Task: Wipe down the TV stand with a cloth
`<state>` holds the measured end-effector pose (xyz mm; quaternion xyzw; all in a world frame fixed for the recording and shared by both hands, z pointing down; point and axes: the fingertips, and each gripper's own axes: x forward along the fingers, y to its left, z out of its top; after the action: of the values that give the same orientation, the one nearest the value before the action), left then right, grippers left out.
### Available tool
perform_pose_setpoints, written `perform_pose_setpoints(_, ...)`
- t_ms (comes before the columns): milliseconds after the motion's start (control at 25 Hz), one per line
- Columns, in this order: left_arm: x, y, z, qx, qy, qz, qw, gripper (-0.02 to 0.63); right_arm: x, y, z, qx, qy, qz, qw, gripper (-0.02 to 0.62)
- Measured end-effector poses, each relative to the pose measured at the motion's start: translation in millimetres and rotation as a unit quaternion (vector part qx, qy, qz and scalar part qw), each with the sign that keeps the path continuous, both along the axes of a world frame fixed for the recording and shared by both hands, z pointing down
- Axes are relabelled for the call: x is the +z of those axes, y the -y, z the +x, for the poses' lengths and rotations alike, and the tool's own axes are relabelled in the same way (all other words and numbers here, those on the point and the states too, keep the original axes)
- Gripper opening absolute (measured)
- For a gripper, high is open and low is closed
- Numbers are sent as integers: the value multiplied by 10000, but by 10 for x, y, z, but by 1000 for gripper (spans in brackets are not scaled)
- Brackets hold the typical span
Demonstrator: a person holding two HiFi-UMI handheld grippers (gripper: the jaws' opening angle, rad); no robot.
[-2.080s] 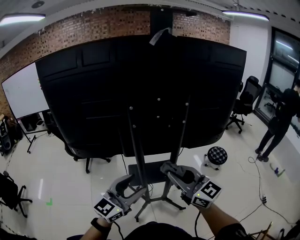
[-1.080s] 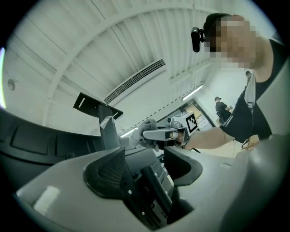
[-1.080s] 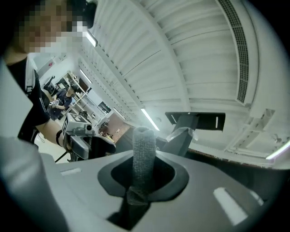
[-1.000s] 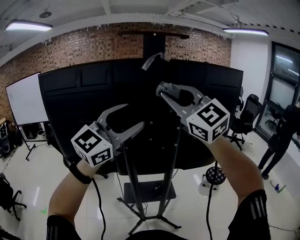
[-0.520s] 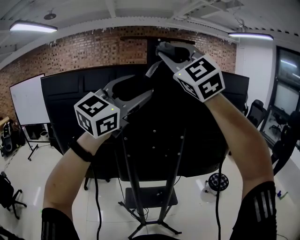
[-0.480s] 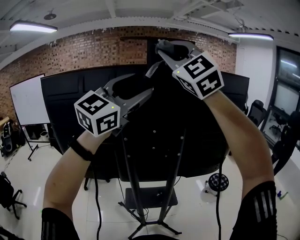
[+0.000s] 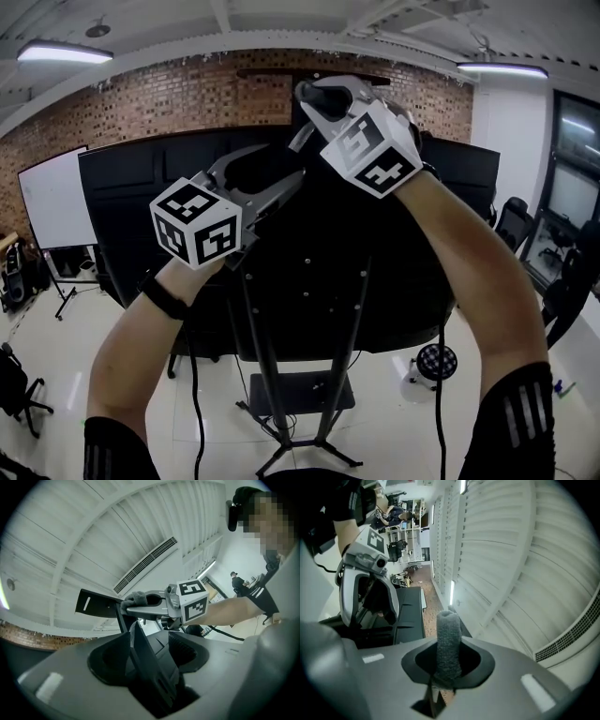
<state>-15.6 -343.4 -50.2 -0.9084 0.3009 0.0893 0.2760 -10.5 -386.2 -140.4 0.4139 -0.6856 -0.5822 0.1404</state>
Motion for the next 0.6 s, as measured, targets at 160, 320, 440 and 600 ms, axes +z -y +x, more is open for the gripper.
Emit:
perform_pose_setpoints(160,139,-42,29,94,18,-37,9999,279,231,34,16,47,-223,1,9997,58)
perform_pose_setpoints(320,291,-67,69,182,-2,-131,9997,278,406,23,2,47,-318,-18,9995,57)
perform_pose_setpoints(440,412,-90,93,255,-47,-236,9994,276,581,12,-28,50,-481,-95,9988,57)
perform_pose_setpoints(600,581,-121,105,336,-134,-360,9987,276,883,9,-66,70,-892,-113,9959,57)
